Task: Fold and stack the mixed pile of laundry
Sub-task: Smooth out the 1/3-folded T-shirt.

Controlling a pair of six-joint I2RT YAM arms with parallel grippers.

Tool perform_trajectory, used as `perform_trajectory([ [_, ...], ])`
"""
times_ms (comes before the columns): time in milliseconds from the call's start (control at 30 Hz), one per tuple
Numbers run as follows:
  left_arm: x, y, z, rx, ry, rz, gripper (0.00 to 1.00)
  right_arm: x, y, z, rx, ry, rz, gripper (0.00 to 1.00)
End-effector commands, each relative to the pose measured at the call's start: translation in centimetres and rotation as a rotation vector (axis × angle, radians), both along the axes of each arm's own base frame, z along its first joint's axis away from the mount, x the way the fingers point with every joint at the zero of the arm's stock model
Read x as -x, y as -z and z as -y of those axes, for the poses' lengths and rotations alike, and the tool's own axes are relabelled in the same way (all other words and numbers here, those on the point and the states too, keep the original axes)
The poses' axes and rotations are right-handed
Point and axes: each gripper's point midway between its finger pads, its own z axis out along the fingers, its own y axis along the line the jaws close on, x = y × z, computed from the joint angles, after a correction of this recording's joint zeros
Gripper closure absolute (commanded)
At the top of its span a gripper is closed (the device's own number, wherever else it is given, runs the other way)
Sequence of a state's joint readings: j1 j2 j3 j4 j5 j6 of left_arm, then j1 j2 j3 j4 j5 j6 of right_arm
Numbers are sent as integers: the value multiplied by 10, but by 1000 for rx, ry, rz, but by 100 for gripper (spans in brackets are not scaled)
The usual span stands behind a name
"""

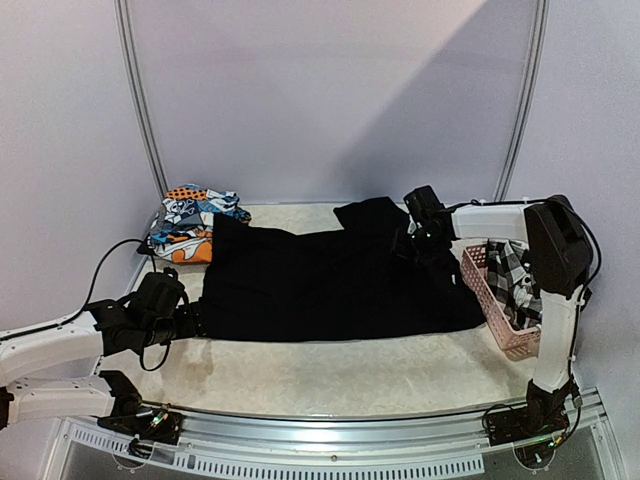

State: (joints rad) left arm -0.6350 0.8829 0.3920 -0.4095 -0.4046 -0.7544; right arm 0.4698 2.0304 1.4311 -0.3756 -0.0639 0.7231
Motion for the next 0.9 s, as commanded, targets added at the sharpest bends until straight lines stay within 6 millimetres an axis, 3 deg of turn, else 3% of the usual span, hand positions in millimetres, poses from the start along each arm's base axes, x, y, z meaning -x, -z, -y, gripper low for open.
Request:
perform_trajectory([
  [0,3,2,1,-15,19,-9,23,-15,9,-7,21,-41,-31,100],
  [200,5,2,-2,-15,-7,-19,23,-23,18,-23,32,-140,-57,95],
  [300,6,2,-5,-12,-29,-21,22,-19,15,-33,29,-199,-48,84],
  [433,7,3,-12,-28,-69,-29,20,-6,5,-43,56,-284,-36,58],
  [567,8,5,-15,-49,-97,-55,20,8,-6,-18,162,-244,-20,51],
  [633,9,9,-17,-66,-110,-76,20,20,-14,1,206,-199,1,40],
  [667,8,10,-16,-69,-112,-85,21,25,-31,10,213,-170,38,37],
  [733,8,14,-15,-73,-114,-101,23,44,-39,26,213,-132,58,27],
  [767,8,16,-14,-76,-111,-110,25,55,-53,32,193,-113,89,24],
  [800,8,18,-13,-81,-107,-117,27,71,-43,42,196,-101,70,21],
  [867,10,21,-14,-104,-103,-142,29,93,-56,51,156,-69,102,19],
])
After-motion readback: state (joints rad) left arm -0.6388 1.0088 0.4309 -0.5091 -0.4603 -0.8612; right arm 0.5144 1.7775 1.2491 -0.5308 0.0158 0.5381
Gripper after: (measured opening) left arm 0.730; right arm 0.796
